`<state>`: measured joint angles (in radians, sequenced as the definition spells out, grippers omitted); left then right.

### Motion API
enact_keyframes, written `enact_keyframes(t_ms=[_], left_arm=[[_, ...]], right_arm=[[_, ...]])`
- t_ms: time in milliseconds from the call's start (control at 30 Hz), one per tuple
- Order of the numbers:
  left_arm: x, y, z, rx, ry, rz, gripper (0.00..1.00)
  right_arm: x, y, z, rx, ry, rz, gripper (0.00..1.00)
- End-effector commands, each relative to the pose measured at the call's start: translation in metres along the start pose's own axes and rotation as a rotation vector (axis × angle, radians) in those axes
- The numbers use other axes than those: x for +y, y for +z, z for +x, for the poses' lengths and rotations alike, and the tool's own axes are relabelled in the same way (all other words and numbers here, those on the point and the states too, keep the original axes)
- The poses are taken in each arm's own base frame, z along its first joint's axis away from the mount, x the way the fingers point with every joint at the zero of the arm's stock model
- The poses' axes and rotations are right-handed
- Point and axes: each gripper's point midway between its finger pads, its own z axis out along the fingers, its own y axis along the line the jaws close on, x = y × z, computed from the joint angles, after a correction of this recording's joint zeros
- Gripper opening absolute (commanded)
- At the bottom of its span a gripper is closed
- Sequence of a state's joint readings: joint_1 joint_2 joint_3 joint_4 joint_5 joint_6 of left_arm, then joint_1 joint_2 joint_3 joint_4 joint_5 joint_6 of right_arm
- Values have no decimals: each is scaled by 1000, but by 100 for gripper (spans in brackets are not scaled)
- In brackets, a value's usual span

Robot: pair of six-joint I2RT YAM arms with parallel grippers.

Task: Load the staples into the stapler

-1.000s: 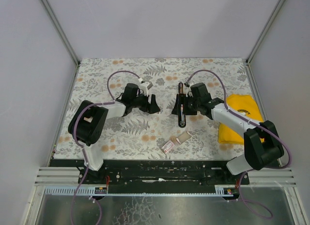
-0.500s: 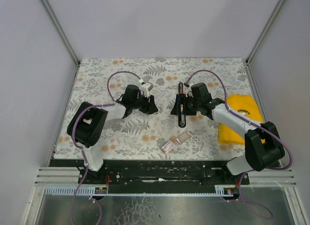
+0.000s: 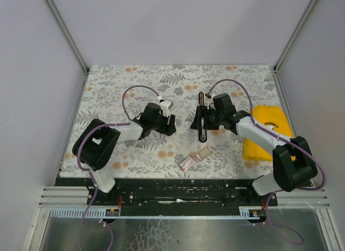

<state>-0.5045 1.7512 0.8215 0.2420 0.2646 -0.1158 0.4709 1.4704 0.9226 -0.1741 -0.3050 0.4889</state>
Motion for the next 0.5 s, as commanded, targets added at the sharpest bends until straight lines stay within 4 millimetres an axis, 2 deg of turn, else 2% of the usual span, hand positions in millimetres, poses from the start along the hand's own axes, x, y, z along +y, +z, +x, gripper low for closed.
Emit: enact_keyframes(t_ms=[0, 133, 333, 467], left_arm=[[14, -7, -3, -27, 40, -122, 63], [17, -7, 3, -9, 63, -188, 58], [10, -5, 11, 1, 85, -168, 51], [11, 0, 13, 20, 86, -169, 37]], right_arm=[[9, -11, -13, -61, -10, -24, 75], [8, -12, -13, -67, -3, -13, 75], [7, -18, -16, -86, -7, -3, 75], [8, -22, -17, -95, -10, -3, 76]])
